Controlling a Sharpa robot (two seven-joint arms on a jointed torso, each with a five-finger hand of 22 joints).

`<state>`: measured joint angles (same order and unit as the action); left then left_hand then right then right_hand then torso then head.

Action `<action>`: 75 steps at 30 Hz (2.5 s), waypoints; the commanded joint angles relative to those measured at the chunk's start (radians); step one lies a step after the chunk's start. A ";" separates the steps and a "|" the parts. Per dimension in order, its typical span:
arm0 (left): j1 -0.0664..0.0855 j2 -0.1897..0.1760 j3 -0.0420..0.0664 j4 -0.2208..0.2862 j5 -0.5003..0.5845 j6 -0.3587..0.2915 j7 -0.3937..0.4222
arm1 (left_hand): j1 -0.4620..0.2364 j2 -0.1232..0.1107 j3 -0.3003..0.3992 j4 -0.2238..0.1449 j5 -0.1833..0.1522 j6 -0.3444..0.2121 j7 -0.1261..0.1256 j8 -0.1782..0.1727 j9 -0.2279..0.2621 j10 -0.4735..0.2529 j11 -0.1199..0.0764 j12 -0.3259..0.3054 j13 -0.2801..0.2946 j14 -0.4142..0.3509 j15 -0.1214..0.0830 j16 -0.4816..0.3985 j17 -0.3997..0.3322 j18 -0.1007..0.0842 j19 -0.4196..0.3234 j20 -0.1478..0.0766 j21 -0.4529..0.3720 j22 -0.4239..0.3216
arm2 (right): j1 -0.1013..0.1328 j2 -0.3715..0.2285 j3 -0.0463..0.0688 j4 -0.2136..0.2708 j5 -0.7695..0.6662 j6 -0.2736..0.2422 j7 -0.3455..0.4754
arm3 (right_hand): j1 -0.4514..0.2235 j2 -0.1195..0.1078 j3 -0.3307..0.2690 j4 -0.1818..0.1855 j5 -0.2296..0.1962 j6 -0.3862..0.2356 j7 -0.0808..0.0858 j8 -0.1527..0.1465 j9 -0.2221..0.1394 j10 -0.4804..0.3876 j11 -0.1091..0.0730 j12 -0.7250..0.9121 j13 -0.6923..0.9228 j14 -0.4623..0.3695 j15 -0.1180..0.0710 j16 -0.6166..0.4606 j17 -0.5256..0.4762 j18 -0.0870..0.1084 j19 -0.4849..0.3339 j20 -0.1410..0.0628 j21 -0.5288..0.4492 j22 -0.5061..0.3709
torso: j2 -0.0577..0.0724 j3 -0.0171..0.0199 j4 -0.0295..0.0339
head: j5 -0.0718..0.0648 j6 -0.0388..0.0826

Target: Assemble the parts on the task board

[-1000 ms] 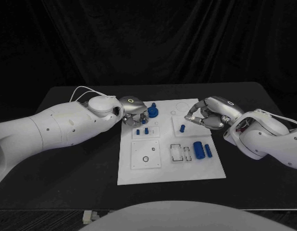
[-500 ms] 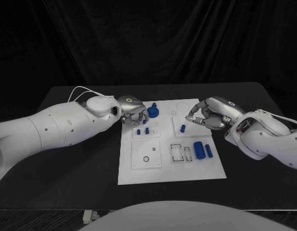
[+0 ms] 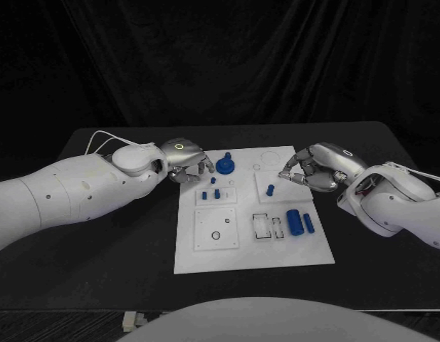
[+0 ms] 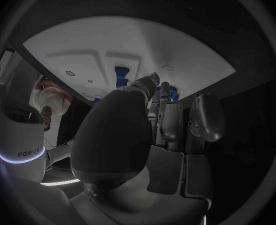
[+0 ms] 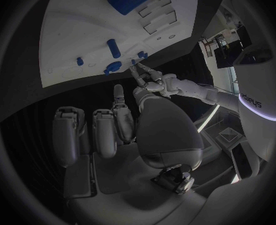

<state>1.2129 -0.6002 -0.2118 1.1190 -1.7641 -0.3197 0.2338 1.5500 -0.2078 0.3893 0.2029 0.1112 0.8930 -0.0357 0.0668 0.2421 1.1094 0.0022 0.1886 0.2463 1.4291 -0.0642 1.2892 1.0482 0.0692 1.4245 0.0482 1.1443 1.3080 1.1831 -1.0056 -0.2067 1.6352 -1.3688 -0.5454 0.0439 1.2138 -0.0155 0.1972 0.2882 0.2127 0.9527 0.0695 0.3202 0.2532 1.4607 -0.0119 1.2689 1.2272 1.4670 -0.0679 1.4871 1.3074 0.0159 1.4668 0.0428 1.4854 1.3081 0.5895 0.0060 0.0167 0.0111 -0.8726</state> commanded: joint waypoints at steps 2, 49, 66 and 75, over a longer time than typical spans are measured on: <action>0.001 -0.019 0.001 0.021 0.001 -0.078 -0.011 | 0.003 -0.007 0.001 0.003 -0.001 -0.006 -0.001 -0.001 -0.002 -0.001 0.006 -0.005 -0.001 -0.004 0.000 -0.001 0.001 0.012 -0.003 0.000 0.001 0.154 | -0.001 -0.006 0.001 0.004 -0.002 -0.014 -0.014 | 0.017 0.002 -0.003 -0.006 0.004 0.001 0.001 -0.006 -0.003 0.016 0.000 -0.016 -0.014 0.070 -0.008 -0.002 0.092 0.008 0.064 -0.007 -0.002 0.231 | 0.000 -0.0001 0.0000 | 0.004 0.000; 0.058 -0.289 0.000 0.306 1.399 0.209 0.525 | -0.271 0.286 -0.501 0.088 0.198 -0.514 0.093 -0.028 -0.202 -0.992 0.030 -0.088 -0.214 -1.400 0.226 -1.253 -1.035 -0.004 -1.320 0.246 -1.104 -0.826 | 0.062 0.177 0.001 -0.310 -0.306 0.092 0.017 | 0.148 -0.136 -0.025 0.000 -0.160 0.040 0.030 -0.159 -0.078 -0.462 0.076 -0.932 -0.809 0.051 0.054 -0.056 -0.026 0.009 0.066 0.048 -0.007 0.231 | 0.000 -0.0022 0.0006 | -0.024 0.000; 0.029 -0.277 -0.001 0.301 1.402 0.263 0.509 | -0.140 0.314 -0.543 0.090 0.254 -0.505 0.109 -0.026 -0.200 -1.002 0.058 -0.037 -0.212 -1.378 0.259 -1.225 -1.029 -0.006 -1.308 0.247 -1.102 -0.859 | 0.024 0.186 0.001 -0.318 -0.282 0.118 0.045 | 0.202 -0.143 0.007 -0.020 0.100 -0.014 0.029 -0.203 -0.069 -0.465 0.083 -0.958 -0.891 0.050 0.058 -0.041 -0.020 0.009 0.064 0.053 -0.005 0.230 | 0.000 -0.0008 0.0009 | -0.053 0.000; 0.016 -0.280 -0.001 0.299 1.402 0.283 0.509 | -0.146 0.326 -0.562 0.089 0.253 -0.501 0.105 -0.026 -0.200 -1.014 0.042 -0.037 -0.214 -1.389 0.249 -1.233 -1.031 -0.006 -1.308 0.247 -1.102 -0.870 | 0.010 0.213 0.001 -0.346 -0.274 0.132 0.055 | 0.240 -0.150 0.037 -0.041 0.164 -0.013 0.028 -0.203 -0.062 -0.480 0.085 -0.957 -0.904 0.044 0.054 -0.049 -0.040 0.013 0.056 0.050 -0.019 0.225 | 0.000 -0.0011 0.0000 | -0.053 0.000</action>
<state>1.2313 -0.8804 -0.2134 1.4182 -0.3758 -0.0655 0.6746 1.4054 0.1057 -0.1667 0.2924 0.3657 0.3859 0.0718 0.0426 0.0415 0.0988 0.0457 0.1499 0.0339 0.0466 0.1821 0.0579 0.0173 0.0760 0.1119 0.2967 0.0440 0.4390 1.1958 -0.7955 -0.2067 1.2938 -1.6491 -0.4309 0.0895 1.4425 -0.1632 0.2278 0.2470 0.3714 0.9434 0.0997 0.1198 0.1894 0.9843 0.0734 0.3106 0.3249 1.4659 -0.0149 1.4446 1.2684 0.0319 1.4630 0.0895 1.4700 1.3073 0.5898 0.0051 0.0171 -0.0416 -0.8726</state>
